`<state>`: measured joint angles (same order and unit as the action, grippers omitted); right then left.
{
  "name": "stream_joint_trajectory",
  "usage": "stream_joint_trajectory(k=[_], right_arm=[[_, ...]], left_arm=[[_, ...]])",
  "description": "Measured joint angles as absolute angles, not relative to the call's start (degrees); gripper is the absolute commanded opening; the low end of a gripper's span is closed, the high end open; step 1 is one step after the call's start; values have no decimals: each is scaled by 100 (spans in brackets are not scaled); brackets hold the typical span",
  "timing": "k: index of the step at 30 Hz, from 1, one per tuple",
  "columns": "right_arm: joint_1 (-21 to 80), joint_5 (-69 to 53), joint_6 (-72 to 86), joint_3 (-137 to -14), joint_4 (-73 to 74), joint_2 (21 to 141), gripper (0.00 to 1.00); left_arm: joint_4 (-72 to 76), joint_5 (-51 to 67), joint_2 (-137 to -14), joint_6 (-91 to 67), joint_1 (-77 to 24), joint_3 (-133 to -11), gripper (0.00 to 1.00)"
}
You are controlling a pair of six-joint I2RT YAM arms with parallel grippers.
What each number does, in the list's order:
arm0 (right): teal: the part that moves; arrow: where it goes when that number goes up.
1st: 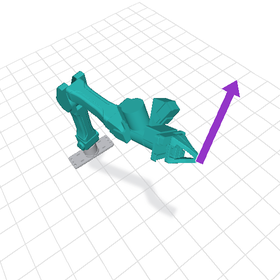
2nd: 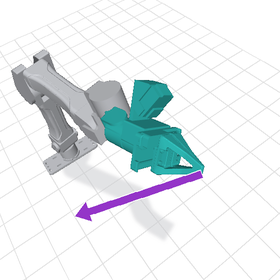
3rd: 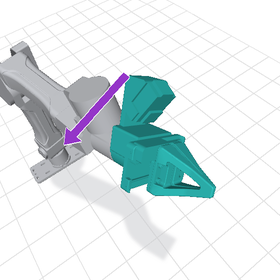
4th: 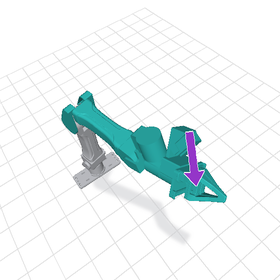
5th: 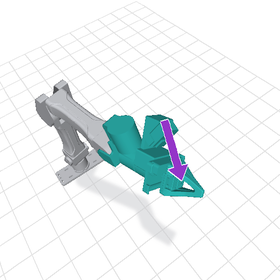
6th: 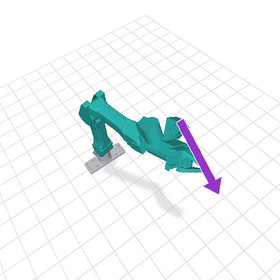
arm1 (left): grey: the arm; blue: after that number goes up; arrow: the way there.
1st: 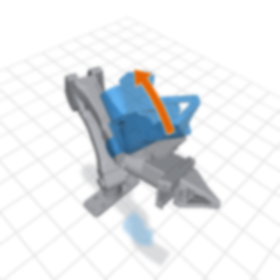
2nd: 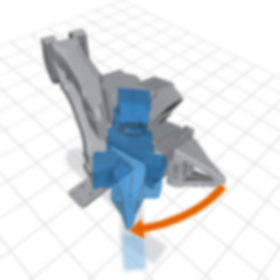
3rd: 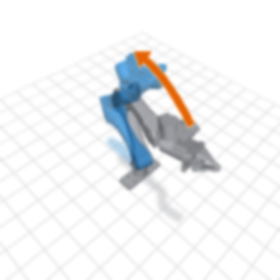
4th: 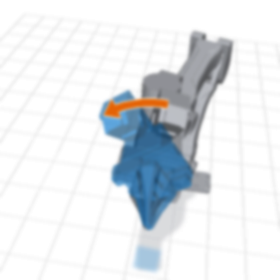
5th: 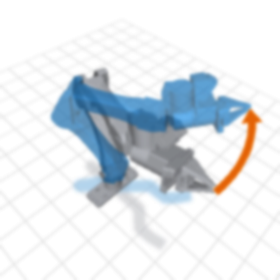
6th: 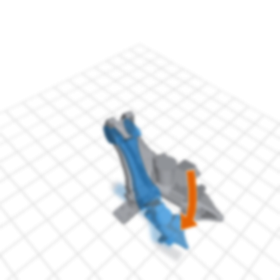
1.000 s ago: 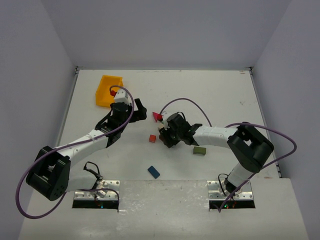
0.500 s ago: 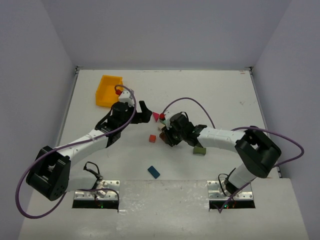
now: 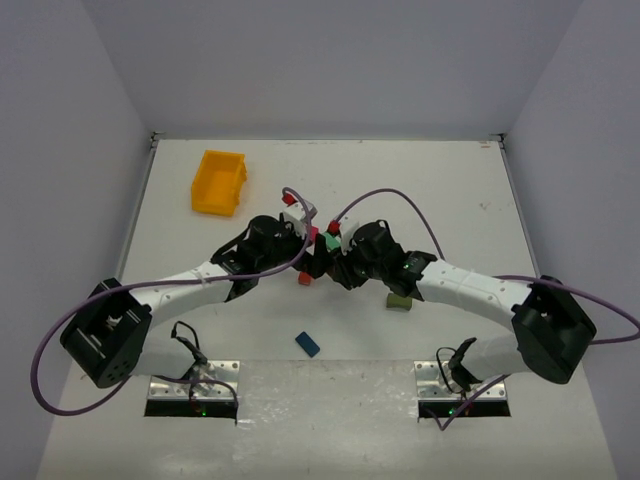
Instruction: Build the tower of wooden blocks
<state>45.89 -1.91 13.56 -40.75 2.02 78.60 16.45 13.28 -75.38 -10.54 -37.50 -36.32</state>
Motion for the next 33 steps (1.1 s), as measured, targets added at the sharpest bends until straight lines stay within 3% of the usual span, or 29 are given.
stream_joint_trajectory(k=[2,8,15,21,28,31,33], right_arm=[[4590,-136,1388,-4077,249,7761,27],[4589,31,1512,-4082,354,7583,26],[4589,119,1571,-4082,353,7249,27],[4589,24,1584,-4084,375,7234,28],[4573,-205,1574,-4134,463,7234,29],[4549,-273,1556,-4169,502,7236,30],[4543,-297,1543,-4222,531,7236,31]], left_arm=[[1636,1349,-7573,-1012,-3786,-3638,80],[1569,1314,-7625,-898,-3886,-3727,58],[1552,1292,-7655,-878,-3900,-3752,56],[1542,1266,-7685,-889,-3902,-3752,28],[1516,1271,-7688,-923,-3911,-3752,21],[1507,1273,-7688,-909,-3911,-3752,4],[1476,1271,-7690,-913,-3911,-3752,0]])
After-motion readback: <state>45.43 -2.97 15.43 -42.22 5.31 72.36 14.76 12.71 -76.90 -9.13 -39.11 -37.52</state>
